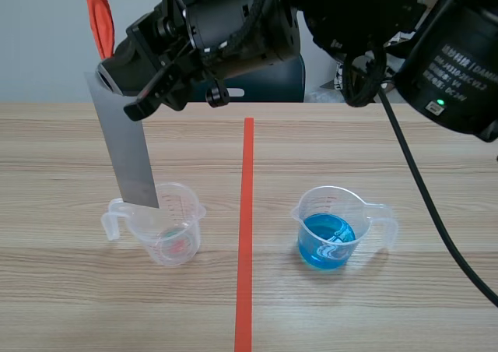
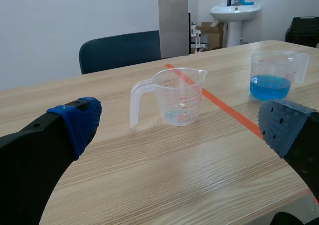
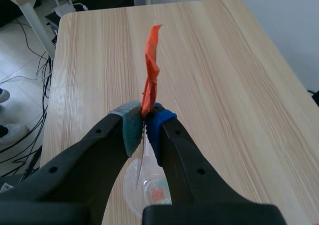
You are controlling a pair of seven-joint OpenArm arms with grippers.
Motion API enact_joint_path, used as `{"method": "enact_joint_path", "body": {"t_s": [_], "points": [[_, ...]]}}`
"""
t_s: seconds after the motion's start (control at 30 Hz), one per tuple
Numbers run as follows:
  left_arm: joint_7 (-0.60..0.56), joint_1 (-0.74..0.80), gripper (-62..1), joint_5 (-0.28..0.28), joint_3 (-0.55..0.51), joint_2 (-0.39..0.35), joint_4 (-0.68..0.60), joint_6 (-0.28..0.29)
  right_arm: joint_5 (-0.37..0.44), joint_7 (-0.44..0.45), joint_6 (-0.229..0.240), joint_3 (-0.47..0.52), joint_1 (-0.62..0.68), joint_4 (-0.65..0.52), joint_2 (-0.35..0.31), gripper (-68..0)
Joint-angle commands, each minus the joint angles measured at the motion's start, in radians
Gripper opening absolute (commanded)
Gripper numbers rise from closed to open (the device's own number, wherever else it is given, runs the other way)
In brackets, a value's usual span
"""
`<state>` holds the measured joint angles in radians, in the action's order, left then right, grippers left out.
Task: Do the redox reaction experiment. lift the metal plate out of the left beaker
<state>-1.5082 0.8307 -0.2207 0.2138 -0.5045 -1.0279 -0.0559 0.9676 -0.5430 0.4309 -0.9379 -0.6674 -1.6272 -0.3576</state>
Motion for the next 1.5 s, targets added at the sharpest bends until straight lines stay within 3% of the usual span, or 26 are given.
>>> {"method": "enact_joint_path", "body": {"t_s": [0.0, 0.53, 1.47], "points": [[-0.013, 0.000, 1.4, -0.003, 0.000, 0.000, -0.011, -0.001, 0.012, -0.006, -0.004, 0.042, -0.031, -0.024, 0.000, -66.9], [-0.013, 0.000, 1.4, -0.003, 0.000, 0.000, -0.011, -0.002, 0.139, -0.059, -0.004, 0.076, -0.134, -0.061, 0.000, -66.9], [-0.014, 0.000, 1.4, -0.003, 0.000, 0.000, -0.011, -0.002, 0.171, -0.107, -0.003, 0.076, -0.136, -0.061, 0.000, -66.9]]}}
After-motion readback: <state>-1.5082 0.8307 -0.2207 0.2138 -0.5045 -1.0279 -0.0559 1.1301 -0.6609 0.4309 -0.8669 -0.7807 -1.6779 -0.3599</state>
